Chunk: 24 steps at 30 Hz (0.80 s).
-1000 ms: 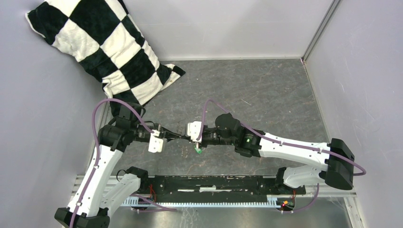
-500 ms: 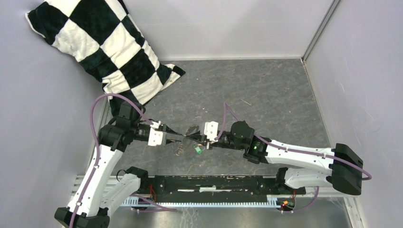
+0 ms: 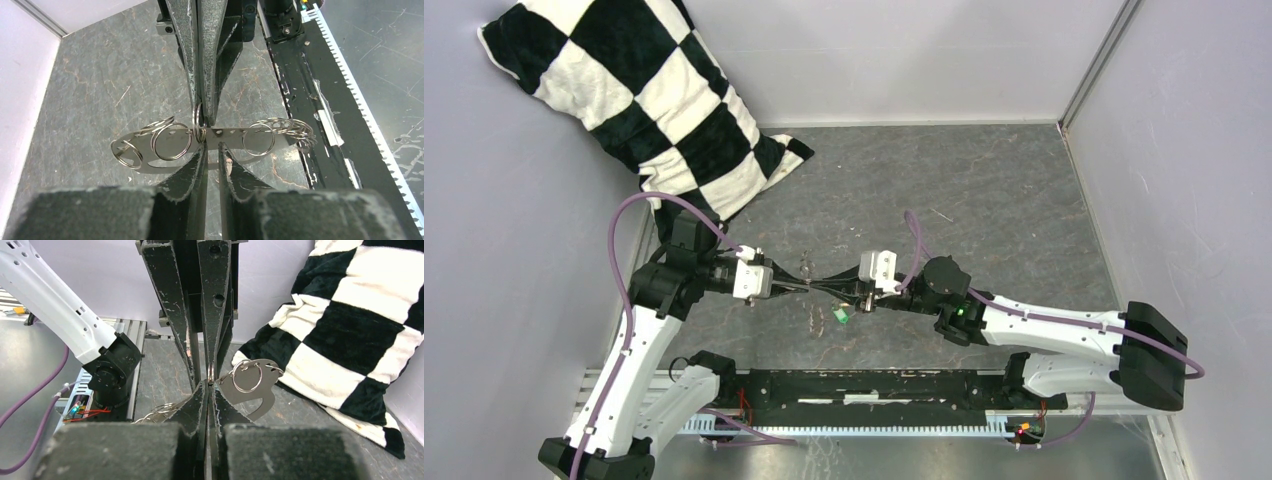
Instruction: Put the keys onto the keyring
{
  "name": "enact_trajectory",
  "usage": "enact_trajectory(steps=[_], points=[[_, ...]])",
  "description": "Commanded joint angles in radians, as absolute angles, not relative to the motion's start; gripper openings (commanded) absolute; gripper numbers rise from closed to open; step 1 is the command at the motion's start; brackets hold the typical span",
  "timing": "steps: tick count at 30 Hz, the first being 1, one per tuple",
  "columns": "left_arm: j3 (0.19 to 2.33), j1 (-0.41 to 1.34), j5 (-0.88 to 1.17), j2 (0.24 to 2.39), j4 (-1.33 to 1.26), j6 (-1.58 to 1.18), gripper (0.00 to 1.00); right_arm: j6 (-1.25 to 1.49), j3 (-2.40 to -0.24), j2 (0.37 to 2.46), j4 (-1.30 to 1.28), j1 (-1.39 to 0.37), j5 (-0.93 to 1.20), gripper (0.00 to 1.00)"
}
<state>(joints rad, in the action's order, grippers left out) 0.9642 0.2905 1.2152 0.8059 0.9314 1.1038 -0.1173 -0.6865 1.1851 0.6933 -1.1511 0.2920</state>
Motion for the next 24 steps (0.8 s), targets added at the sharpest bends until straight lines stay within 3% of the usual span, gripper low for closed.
enact_trajectory(steps=[1,7,14,20,24], points=[[1.001,0.295,1.243,0.795,0.897,1.035,0.2,-0.104,-0.686,1.192,0.764,-1.149,0.307,0.0],[1.009,0.295,1.244,0.786,0.896,1.013,0.29,-0.11,-0.678,1.191,0.738,-1.149,0.309,0.0],[1.008,0.295,1.25,0.791,0.874,0.986,0.29,-0.112,-0.692,1.203,0.719,-1.148,0.332,0.0],[1.004,0.294,1.249,0.789,0.862,0.979,0.09,-0.114,-0.704,1.217,0.715,-1.149,0.336,0.0],[1.005,0.295,1.245,0.785,0.859,0.973,0.02,-0.111,-0.712,1.229,0.701,-1.148,0.342,0.03]])
